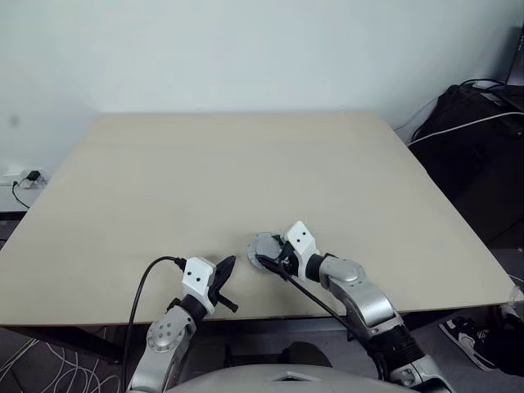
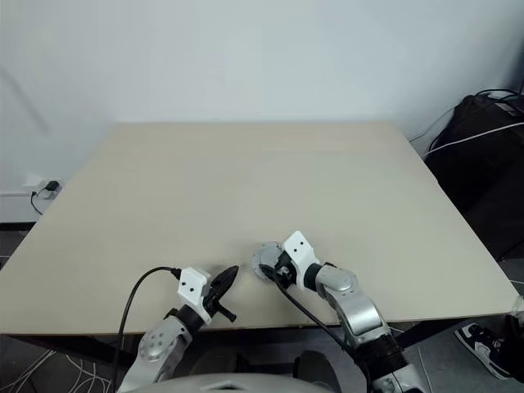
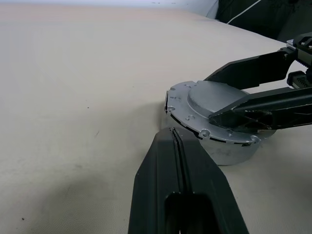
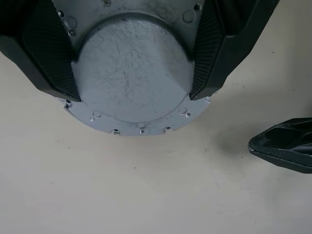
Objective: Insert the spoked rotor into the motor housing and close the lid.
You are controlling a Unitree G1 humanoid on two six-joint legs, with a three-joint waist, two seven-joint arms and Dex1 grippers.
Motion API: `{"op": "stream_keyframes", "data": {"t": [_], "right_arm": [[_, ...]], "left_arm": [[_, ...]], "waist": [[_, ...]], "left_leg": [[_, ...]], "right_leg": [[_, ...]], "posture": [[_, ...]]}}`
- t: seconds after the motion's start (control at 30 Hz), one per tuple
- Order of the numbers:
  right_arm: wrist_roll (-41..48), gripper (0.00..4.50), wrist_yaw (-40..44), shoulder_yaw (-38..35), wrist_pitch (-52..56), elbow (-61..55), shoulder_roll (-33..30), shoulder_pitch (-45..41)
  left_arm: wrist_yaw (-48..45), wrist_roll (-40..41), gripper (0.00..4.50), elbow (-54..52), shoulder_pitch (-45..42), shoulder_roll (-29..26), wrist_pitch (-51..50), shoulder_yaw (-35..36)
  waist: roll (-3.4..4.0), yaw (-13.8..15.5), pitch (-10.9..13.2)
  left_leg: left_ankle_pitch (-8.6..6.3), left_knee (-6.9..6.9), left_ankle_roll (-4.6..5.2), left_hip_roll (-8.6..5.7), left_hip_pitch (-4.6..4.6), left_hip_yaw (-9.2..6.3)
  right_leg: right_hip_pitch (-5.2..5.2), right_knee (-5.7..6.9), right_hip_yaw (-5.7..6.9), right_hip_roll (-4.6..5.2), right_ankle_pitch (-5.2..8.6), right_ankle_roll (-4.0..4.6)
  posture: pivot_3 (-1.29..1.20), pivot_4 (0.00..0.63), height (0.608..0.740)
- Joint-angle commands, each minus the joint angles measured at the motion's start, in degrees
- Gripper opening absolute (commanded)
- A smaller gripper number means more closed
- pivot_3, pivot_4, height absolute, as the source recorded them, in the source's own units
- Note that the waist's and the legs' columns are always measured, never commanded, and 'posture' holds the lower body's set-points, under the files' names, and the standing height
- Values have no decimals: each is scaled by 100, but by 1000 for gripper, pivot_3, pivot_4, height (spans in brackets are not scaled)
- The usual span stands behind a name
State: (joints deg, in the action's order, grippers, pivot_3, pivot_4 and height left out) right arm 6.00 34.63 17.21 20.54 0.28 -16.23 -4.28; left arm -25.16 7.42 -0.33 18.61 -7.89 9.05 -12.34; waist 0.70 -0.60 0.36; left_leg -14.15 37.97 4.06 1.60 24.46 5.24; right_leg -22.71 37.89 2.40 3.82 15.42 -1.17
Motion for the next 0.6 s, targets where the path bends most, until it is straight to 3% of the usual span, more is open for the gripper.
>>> {"op": "stream_keyframes", "data": {"t": [0.03, 0.6], "right_arm": [[-66, 3186, -80, -55, 36, -43, -14, -32], [-153, 3186, -384, -124, -133, 70, 168, -60]], "left_arm": [[-18, 40, 0, -195, -54, 34, 83, -20], [-111, 41, 0, 275, -128, 65, 418, 19]], "waist": [[1, 0, 0], [0, -6, -1]], "left_leg": [[0, 0, 0, 0, 0, 0], [0, 1, 0, 0, -2, 0]], "right_leg": [[0, 0, 0, 0, 0, 0], [0, 6, 1, 0, -1, 0]], "posture": [[0, 0, 740], [0, 0, 740]]}}
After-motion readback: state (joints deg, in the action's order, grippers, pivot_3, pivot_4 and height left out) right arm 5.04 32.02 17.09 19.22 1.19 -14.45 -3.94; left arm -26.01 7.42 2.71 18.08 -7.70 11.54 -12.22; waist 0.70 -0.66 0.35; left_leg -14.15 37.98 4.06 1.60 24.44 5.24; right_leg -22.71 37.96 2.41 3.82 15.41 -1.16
